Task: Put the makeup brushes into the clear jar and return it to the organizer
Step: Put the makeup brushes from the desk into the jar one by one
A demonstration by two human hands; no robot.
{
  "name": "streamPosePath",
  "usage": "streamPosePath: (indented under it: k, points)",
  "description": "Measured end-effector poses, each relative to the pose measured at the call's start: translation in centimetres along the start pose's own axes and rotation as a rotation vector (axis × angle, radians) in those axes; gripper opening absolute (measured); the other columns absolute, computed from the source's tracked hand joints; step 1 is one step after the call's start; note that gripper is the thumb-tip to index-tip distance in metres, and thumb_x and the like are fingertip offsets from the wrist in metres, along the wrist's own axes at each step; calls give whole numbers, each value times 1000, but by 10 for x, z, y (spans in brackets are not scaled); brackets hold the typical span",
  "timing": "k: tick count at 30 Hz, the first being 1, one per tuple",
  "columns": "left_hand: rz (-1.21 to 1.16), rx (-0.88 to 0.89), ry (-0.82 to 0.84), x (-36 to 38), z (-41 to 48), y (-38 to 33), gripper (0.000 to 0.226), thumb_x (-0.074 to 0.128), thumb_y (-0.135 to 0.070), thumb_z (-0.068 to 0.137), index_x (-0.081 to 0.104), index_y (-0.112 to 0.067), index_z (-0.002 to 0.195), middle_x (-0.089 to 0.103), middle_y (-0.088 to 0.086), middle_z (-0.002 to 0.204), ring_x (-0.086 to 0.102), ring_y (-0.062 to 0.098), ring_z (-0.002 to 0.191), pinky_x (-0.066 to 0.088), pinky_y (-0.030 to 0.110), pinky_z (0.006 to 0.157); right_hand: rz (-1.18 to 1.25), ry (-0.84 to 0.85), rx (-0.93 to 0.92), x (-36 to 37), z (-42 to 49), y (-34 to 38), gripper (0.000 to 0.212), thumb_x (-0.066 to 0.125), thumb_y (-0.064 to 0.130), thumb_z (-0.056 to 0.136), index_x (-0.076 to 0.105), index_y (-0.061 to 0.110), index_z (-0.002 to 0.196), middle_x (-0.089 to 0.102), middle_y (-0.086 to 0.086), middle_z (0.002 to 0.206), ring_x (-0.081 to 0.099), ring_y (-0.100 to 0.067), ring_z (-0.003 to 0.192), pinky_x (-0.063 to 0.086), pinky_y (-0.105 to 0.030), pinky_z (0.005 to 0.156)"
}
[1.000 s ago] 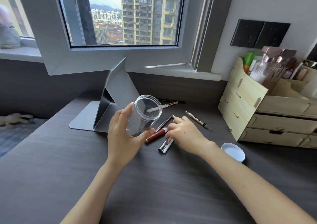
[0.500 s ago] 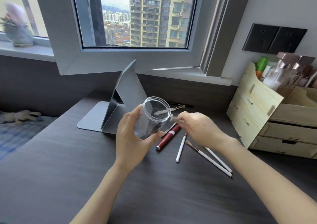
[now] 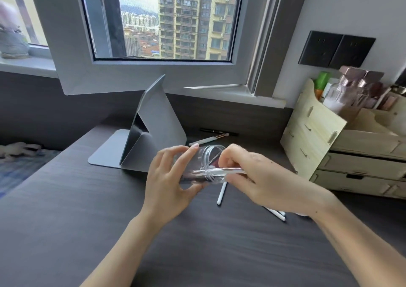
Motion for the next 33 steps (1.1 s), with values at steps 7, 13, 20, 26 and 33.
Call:
streamPosePath:
  k: [7,13,20,26,33]
  points:
    - [-50,-62,0,-1,0,-1,69,72,-44,66,50,-21,128,59,4,115,49,17,106,39,23,92,6,-410,-48,25,13,-10,35,57,48,82,74,18,79,62,1,60,54,-9,57,44,-26,56]
    - [-81,-118,-42,-4,2,0,73,74,-46,64,49,-22,128,52,-8,115,44,6,106,32,12,94,380,-573,-15,23,21,-35,26,48,19,95,73,13,90,47,13,56,46,0,52,34,-9,55]
    - [-296,-315,-144,-9,5,2,75,78,-45,59,47,-27,125,53,-14,107,52,10,97,40,18,87,-371,-230,43,76,70,-95,26,58,6,79,68,12,103,71,-6,102,60,-30,95,47,-36,80]
    - [-403,-418,-160,-11,5,5,79,77,-48,56,45,-28,126,56,-6,110,52,7,100,39,14,86,-876,-22,-180,83,91,-97,28,75,3,47,59,18,65,63,2,63,61,-21,63,45,-28,52]
    - [-387,-373,-153,-11,6,4,77,77,-48,58,46,-30,125,55,-11,109,51,4,100,35,10,88,-792,-104,-233,65,80,-103,21,73,6,57,60,15,70,62,-1,65,62,-22,61,46,-26,46]
Point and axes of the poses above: each hand's wrist, its own z-axis towards the middle knuckle, its own x-axis out of the palm, y = z × x, the point moved 1 cm from there along z, towards the middle knuckle
